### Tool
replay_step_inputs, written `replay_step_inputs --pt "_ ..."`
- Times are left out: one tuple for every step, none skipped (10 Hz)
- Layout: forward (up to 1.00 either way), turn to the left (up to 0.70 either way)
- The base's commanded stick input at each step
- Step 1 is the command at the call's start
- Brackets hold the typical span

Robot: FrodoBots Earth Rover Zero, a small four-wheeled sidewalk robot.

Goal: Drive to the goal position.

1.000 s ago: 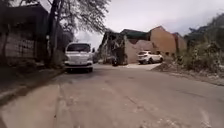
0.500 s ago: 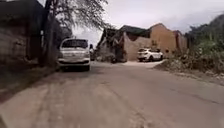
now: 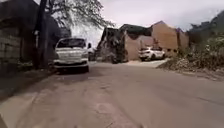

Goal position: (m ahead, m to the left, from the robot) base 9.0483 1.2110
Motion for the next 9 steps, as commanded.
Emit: replay_step_inputs --pt "1.0 0.0" --pt "1.0 0.0" --pt "1.0 0.0" --pt "1.0 0.0" --pt "1.0 0.0" --pt "1.0 0.0" --pt "1.0 0.0" --pt "1.0 0.0" --pt "1.0 0.0"
